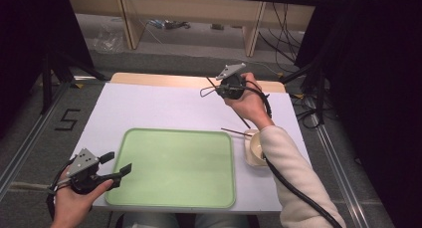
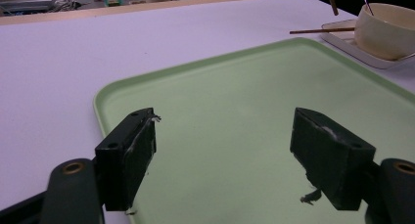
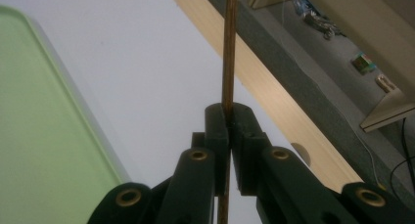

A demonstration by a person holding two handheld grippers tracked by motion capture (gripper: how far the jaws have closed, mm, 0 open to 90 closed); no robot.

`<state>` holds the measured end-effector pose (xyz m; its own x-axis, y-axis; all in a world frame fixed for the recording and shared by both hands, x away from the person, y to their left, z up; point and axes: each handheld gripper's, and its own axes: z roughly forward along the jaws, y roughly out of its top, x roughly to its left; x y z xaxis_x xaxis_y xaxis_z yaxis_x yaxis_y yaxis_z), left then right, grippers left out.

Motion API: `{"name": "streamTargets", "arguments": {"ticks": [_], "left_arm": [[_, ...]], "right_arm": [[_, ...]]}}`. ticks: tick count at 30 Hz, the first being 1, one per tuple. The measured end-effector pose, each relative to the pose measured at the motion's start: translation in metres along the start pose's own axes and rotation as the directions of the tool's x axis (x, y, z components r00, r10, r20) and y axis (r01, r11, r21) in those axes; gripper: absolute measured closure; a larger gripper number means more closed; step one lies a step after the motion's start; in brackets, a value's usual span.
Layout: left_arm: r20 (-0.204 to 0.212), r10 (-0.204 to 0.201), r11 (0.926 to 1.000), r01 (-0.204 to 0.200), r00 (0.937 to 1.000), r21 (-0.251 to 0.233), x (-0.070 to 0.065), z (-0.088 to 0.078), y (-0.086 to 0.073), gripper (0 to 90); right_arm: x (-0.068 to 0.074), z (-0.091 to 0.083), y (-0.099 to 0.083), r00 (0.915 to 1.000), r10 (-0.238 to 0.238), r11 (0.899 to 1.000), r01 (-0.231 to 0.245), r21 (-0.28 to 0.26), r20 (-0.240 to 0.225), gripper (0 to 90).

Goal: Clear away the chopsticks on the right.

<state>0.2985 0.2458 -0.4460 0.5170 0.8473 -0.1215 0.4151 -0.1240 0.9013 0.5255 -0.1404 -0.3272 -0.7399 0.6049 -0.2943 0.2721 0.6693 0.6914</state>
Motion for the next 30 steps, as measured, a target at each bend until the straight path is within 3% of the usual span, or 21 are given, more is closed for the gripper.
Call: {"name": "streamTargets", "arguments": {"ticks": [6,7,10,12,13,16,17,18,19,21,23,24,25,26,27,28,29,30], "left_arm": [[-0.001,0.0,1.0,0.0,1.0,0.0,0.0,0.0,0.0,24.9],[-0.001,0.0,1.0,0.0,1.0,0.0,0.0,0.0,0.0,24.9],[0.0,0.0,1.0,0.0,1.0,0.0,0.0,0.0,0.0,24.9],[0.0,0.002,1.0,-0.002,1.0,0.0,0.0,0.0,0.0,24.9],[0.0,-0.001,1.0,0.001,1.0,-0.002,0.0,0.0,0.0,24.9],[-0.002,0.003,1.0,-0.003,1.0,-0.002,0.0,0.0,0.0,24.9],[-0.001,0.003,1.0,-0.003,1.0,-0.002,0.0,0.0,0.0,25.0],[-0.002,0.003,1.0,-0.003,1.0,-0.002,0.0,0.0,0.0,25.0],[-0.002,0.004,1.0,-0.004,1.0,-0.001,-0.001,0.0,0.0,24.9],[-0.002,0.004,1.0,-0.004,1.0,-0.002,-0.001,0.0,0.0,24.9],[0.0,0.003,1.0,-0.003,1.0,-0.006,-0.001,0.0,0.0,25.0],[0.0,0.003,1.0,-0.003,1.0,-0.006,-0.001,0.0,0.0,24.9],[-0.002,0.003,1.0,-0.003,1.0,-0.005,-0.001,0.0,0.0,24.9],[-0.002,0.003,1.0,-0.003,1.0,-0.005,-0.001,0.0,0.0,24.9],[-0.001,0.003,1.0,-0.004,1.0,-0.002,-0.001,0.0,0.001,24.9],[-0.001,0.003,1.0,-0.004,1.0,-0.002,-0.001,0.0,0.001,24.9],[0.0,0.005,1.0,-0.005,1.0,0.001,-0.001,0.001,0.001,25.0],[0.0,0.005,1.0,-0.005,1.0,0.001,-0.001,0.001,0.001,25.0]], "right_arm": [[0.0,-0.01,0.006,0.9954,0.095,0.992,-0.095,-0.084,-0.006,87.5],[-0.001,-0.014,0.007,0.9925,0.121,0.986,-0.122,-0.118,-0.015,87.5],[0.001,-0.02,0.008,0.9805,0.189,0.971,-0.195,-0.141,-0.054,87.5],[0.002,-0.021,0.008,0.9799,0.192,0.968,-0.198,-0.156,-0.054,87.5],[0.003,-0.023,0.009,0.974,0.211,0.961,-0.222,-0.164,-0.081,87.5],[0.006,-0.026,0.008,0.9665,0.235,0.952,-0.25,-0.175,-0.104,87.5],[0.01,-0.029,0.007,0.9531,0.274,0.94,-0.294,-0.174,-0.128,87.5],[0.01,-0.029,0.007,0.9531,0.274,0.94,-0.294,-0.174,-0.128,87.5],[0.014,-0.031,0.005,0.9453,0.295,0.93,-0.317,-0.185,-0.139,87.5],[0.015,-0.033,0.004,0.9418,0.3,0.928,-0.325,-0.181,-0.151,87.5],[0.022,-0.039,-0.002,0.9263,0.336,0.917,-0.363,-0.165,-0.171,87.5],[0.022,-0.039,-0.002,0.9263,0.336,0.917,-0.363,-0.165,-0.171,87.5],[0.026,-0.043,-0.007,0.9042,0.378,0.9,-0.41,-0.151,-0.198,87.5],[0.028,-0.045,-0.01,0.8886,0.407,0.884,-0.441,-0.152,-0.211,87.5],[0.029,-0.046,-0.014,0.8782,0.42,0.877,-0.458,-0.146,-0.228,87.5],[0.029,-0.046,-0.014,0.8782,0.42,0.877,-0.458,-0.146,-0.228,87.5],[0.031,-0.051,-0.022,0.8637,0.445,0.865,-0.483,-0.135,-0.237,87.5],[0.031,-0.051,-0.022,0.8637,0.445,0.865,-0.483,-0.135,-0.237,87.5]]}}
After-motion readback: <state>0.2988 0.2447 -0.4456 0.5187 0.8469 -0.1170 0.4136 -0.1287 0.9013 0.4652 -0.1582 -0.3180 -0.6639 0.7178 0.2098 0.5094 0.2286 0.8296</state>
